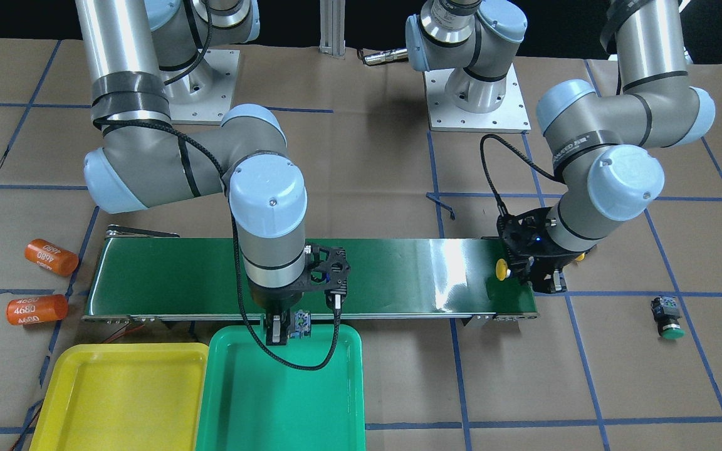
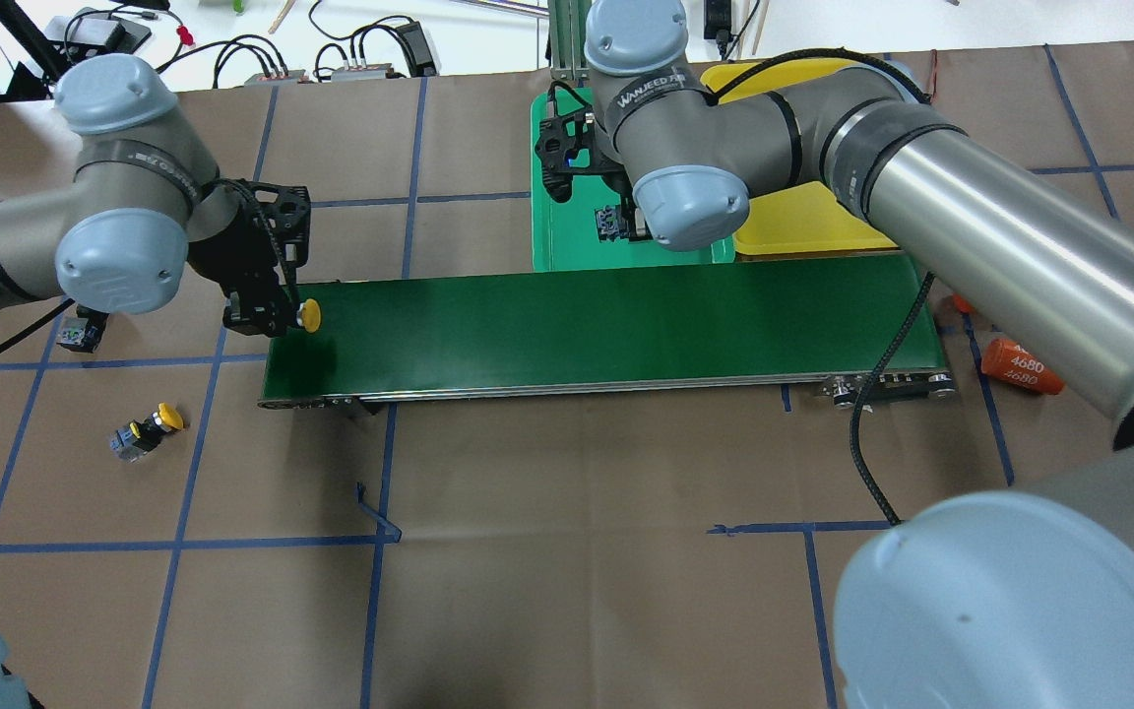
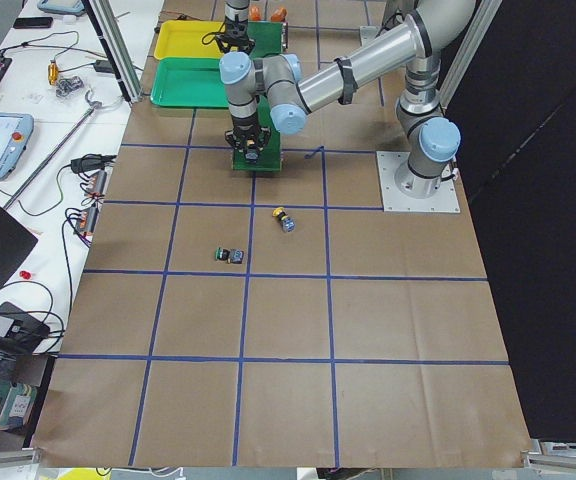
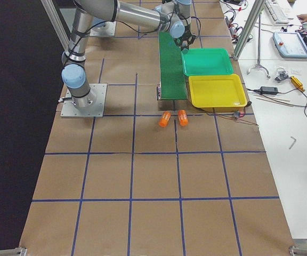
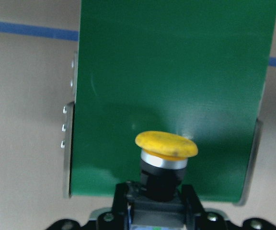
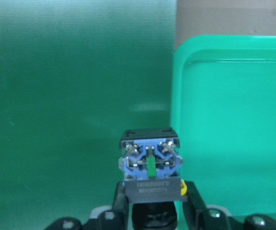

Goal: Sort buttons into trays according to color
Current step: 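Drop the green button into the green tray while the left places yellow on belt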

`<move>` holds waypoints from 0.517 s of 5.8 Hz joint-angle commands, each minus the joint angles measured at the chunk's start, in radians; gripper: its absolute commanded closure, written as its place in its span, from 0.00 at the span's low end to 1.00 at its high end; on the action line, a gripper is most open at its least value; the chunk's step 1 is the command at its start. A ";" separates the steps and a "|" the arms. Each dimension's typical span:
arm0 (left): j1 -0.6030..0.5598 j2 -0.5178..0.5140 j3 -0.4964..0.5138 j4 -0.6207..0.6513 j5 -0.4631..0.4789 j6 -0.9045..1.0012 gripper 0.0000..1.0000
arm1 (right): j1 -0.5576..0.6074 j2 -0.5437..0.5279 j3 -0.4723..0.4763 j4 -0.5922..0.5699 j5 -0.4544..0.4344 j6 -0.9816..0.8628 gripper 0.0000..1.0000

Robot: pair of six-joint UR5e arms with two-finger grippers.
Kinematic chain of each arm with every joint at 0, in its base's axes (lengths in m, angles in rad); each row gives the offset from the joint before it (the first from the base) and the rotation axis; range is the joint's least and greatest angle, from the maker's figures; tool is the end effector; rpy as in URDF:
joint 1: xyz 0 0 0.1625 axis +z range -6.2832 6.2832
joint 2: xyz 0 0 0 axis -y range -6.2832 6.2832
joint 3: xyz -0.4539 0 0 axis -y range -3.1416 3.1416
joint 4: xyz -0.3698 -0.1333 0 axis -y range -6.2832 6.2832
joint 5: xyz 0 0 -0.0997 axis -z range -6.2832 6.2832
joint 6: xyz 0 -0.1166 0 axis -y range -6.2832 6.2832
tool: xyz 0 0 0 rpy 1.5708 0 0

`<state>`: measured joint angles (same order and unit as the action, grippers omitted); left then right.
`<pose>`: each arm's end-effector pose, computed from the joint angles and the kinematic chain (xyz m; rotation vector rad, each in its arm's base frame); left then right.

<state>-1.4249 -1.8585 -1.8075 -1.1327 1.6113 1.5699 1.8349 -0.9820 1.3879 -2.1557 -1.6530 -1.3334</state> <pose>-0.0490 -0.5512 0.2879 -2.0273 -2.3450 -0.1350 0.3049 -0.6537 0.2974 2.1241 -2.0834 0.1674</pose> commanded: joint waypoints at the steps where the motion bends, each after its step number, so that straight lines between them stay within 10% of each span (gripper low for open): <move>1: -0.031 -0.011 -0.003 0.017 -0.001 -0.054 0.78 | -0.032 0.165 -0.166 -0.027 0.005 -0.006 0.86; 2: -0.029 -0.014 -0.004 0.028 0.001 -0.053 0.15 | -0.032 0.193 -0.177 -0.026 0.016 -0.001 0.32; 3: -0.014 -0.001 -0.006 0.019 0.004 -0.051 0.03 | -0.034 0.184 -0.184 -0.018 0.012 -0.001 0.00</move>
<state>-1.4490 -1.8673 -1.8119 -1.1109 1.6128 1.5183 1.8029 -0.8046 1.2175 -2.1787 -1.6413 -1.3357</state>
